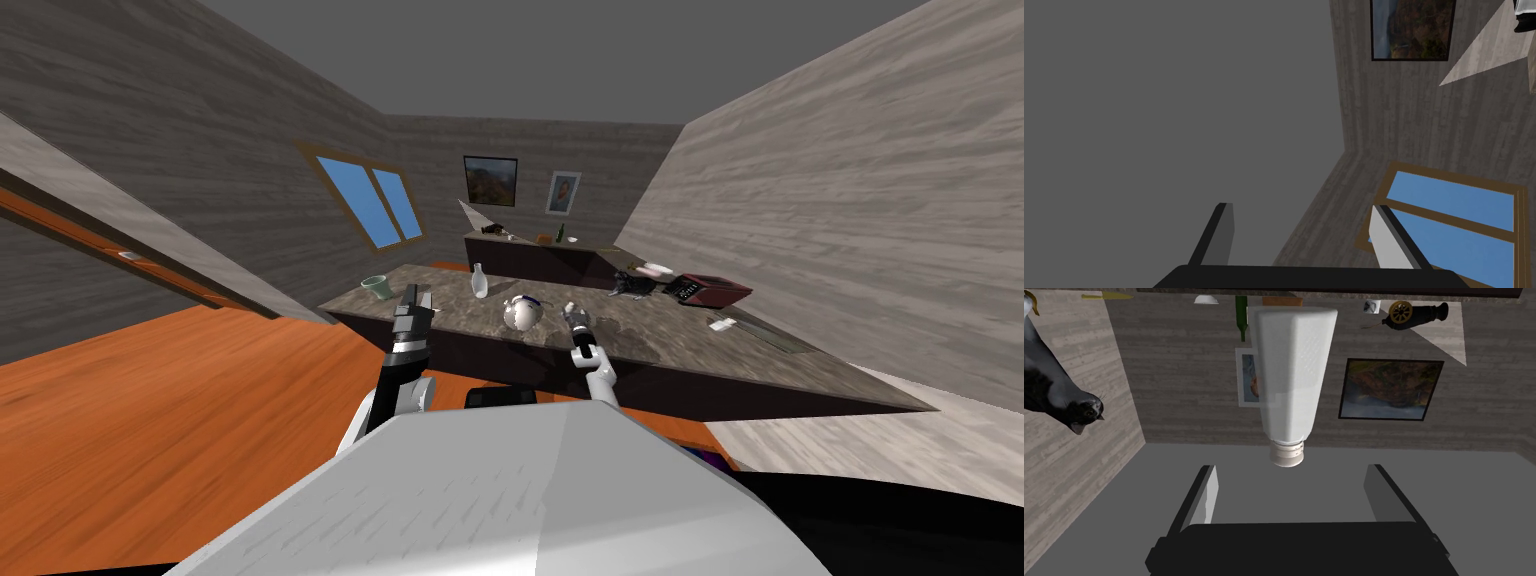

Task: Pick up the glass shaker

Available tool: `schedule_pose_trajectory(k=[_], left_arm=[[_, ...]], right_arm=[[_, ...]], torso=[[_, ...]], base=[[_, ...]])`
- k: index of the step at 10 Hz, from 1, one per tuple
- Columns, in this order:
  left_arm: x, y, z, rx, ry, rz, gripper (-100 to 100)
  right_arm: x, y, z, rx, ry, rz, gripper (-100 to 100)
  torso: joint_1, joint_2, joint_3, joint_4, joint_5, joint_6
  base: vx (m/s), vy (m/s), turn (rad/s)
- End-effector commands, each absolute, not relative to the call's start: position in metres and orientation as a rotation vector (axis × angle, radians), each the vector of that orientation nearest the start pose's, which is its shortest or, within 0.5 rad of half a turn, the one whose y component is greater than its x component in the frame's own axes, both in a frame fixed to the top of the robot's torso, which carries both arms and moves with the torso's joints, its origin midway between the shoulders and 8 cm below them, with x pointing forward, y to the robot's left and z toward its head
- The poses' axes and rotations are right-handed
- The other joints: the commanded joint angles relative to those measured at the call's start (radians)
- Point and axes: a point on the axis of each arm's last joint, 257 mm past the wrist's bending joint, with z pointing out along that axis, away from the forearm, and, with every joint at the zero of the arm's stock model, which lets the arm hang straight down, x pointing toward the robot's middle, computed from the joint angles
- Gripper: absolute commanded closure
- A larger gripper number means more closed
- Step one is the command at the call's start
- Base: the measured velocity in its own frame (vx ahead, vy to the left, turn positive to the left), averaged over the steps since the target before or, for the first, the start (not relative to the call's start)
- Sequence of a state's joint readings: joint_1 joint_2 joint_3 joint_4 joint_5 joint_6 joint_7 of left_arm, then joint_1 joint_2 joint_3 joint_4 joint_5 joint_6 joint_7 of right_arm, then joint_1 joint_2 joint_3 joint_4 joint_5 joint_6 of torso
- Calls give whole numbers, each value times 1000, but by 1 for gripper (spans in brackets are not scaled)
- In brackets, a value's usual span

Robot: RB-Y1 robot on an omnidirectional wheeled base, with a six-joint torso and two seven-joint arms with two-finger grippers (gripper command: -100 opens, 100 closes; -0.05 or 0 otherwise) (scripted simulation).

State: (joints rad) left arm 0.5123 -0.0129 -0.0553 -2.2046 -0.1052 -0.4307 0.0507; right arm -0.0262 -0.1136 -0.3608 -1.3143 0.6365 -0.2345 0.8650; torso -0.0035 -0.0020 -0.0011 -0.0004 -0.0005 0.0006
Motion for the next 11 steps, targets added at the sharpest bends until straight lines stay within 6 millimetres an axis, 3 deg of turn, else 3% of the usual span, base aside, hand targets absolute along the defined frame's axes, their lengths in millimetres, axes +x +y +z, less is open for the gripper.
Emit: schedule_pose_trajectory(k=[1,4,5,6,7,8,9,10,11], left_arm=[[371,256,-29,-754,761,-1296,0],[371,256,-29,-754,761,-1296,0],[371,256,-29,-754,761,-1296,0],[371,256,-29,-754,761,-1296,0],[371,256,-29,-754,761,-1296,0],[371,256,-29,-754,760,-1296,0],[371,256,-29,-754,760,-1296,0],[371,256,-29,-754,760,-1296,0],[371,256,-29,-754,760,-1296,0]], right_arm=[[519,-408,-287,143,1610,-214,-100],[524,-395,-306,130,1654,-237,-100],[523,-398,-299,132,1641,-233,-100],[523,-398,-300,131,1645,-235,0],[527,-418,-296,131,1635,-263,-100],[526,-417,-304,135,1651,-260,-100],[531,-438,-295,136,1633,-288,-100],[528,-437,-307,142,1657,-283,-100],[534,-457,-291,143,1625,-313,-100]], torso=[[0,0,0,0,0,0],[2,2,1,0,0,0],[3,3,1,1,1,0],[3,3,2,1,1,0],[3,3,2,1,1,0],[4,4,2,1,1,0],[4,5,3,1,1,0],[4,6,3,1,1,0],[4,5,3,1,1,0]], base=[[26,-48,12],[2,-20,19],[0,0,0],[0,0,0],[-41,25,151],[-45,17,83],[-56,20,118],[-42,16,89],[-43,33,186]])
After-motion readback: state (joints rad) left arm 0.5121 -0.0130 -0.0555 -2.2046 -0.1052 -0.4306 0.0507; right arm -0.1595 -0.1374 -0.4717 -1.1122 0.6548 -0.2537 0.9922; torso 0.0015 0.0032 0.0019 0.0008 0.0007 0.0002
